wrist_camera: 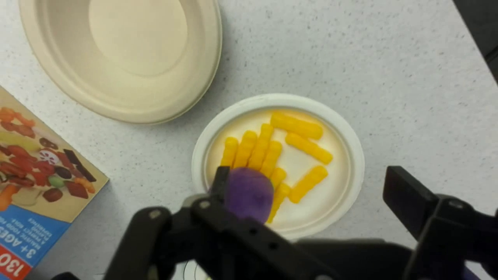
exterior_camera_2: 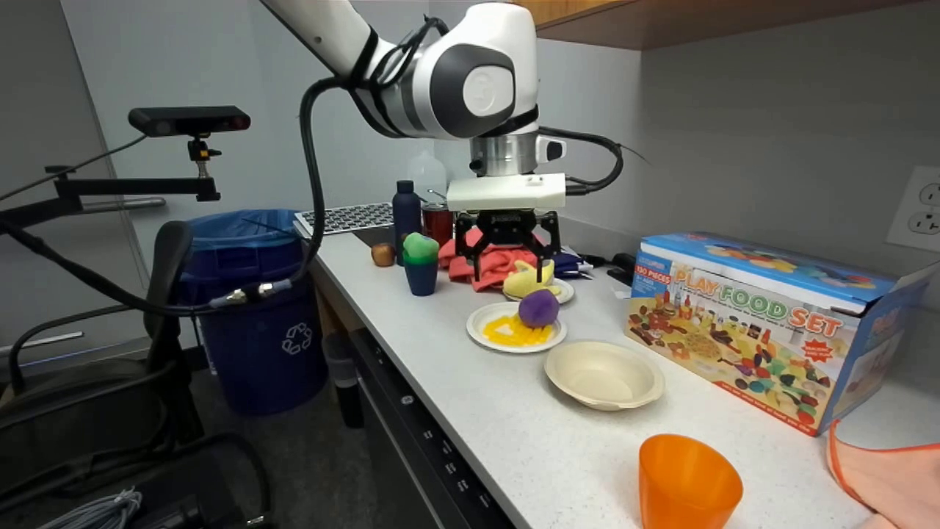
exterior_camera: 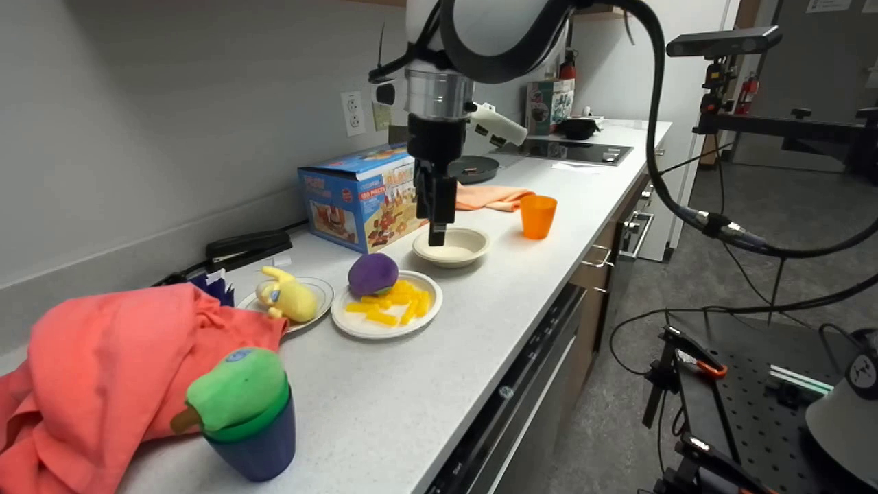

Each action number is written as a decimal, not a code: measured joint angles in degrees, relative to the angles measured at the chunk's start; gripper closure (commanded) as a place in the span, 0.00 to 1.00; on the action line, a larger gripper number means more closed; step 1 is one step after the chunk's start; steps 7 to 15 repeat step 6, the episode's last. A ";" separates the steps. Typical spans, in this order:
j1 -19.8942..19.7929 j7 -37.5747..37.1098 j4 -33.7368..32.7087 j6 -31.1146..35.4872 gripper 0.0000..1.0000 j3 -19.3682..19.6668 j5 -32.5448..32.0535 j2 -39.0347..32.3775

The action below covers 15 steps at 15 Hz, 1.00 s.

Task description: Put the purple plush toy on the plate to the left

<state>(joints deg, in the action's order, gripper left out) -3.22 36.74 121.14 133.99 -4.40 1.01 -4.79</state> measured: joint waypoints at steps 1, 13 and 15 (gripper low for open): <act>-0.02 1.38 1.78 -0.25 0.00 0.49 0.78 2.08; -0.03 4.76 9.06 -2.20 0.00 4.00 2.04 11.20; -0.03 4.76 9.06 -2.20 0.00 4.00 2.04 11.20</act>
